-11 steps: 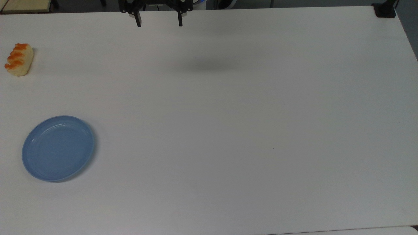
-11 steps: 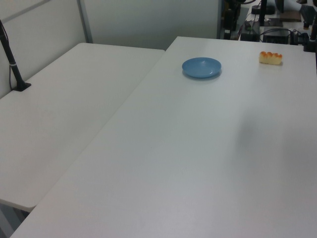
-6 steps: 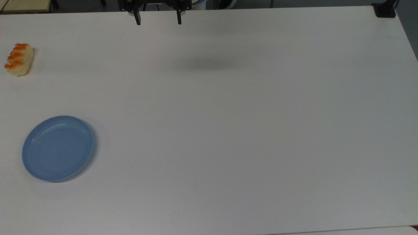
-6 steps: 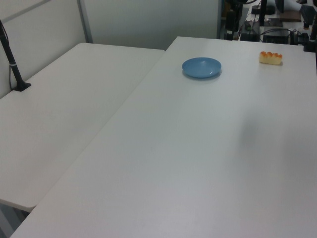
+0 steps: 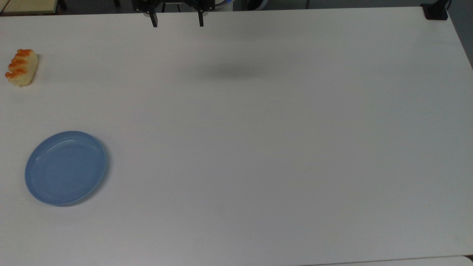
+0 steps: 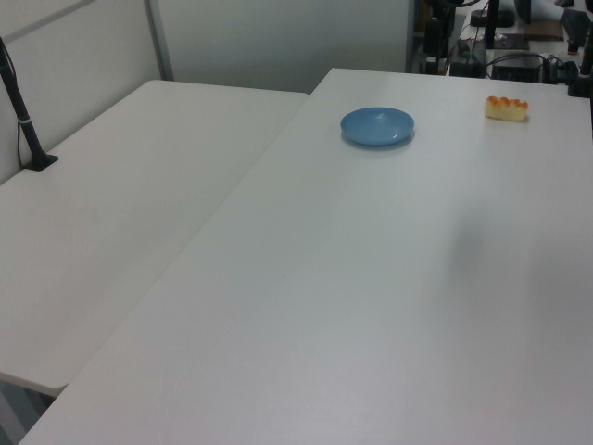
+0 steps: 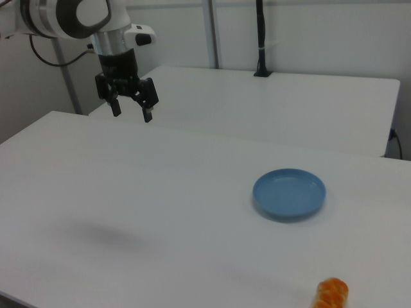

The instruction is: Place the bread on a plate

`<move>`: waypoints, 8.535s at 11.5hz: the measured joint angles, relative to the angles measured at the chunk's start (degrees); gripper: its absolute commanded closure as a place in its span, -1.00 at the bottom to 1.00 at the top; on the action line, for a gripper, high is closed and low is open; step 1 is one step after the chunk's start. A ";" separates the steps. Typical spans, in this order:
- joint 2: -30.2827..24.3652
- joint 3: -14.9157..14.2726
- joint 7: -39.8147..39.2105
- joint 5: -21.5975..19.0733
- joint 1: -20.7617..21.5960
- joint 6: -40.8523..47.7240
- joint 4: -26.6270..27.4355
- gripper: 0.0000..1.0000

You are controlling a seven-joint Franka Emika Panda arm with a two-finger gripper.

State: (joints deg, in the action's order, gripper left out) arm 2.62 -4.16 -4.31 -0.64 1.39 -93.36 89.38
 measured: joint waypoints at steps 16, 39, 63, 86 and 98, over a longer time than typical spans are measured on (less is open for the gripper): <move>13.26 -23.53 -35.74 0.71 -19.81 -22.64 5.55 -1.00; 28.42 -21.53 -36.08 -12.85 -26.14 -39.64 7.76 0.11; 41.15 -5.88 1.41 -13.56 -19.68 -35.50 -21.40 0.11; 6.09 -1.07 1.09 -7.95 -13.37 18.05 -20.43 -1.00; 1.43 -3.43 1.05 -0.44 1.20 -2.92 -0.82 -1.00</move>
State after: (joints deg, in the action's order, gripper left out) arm 4.05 -7.58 -3.26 -1.08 2.59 -96.28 88.56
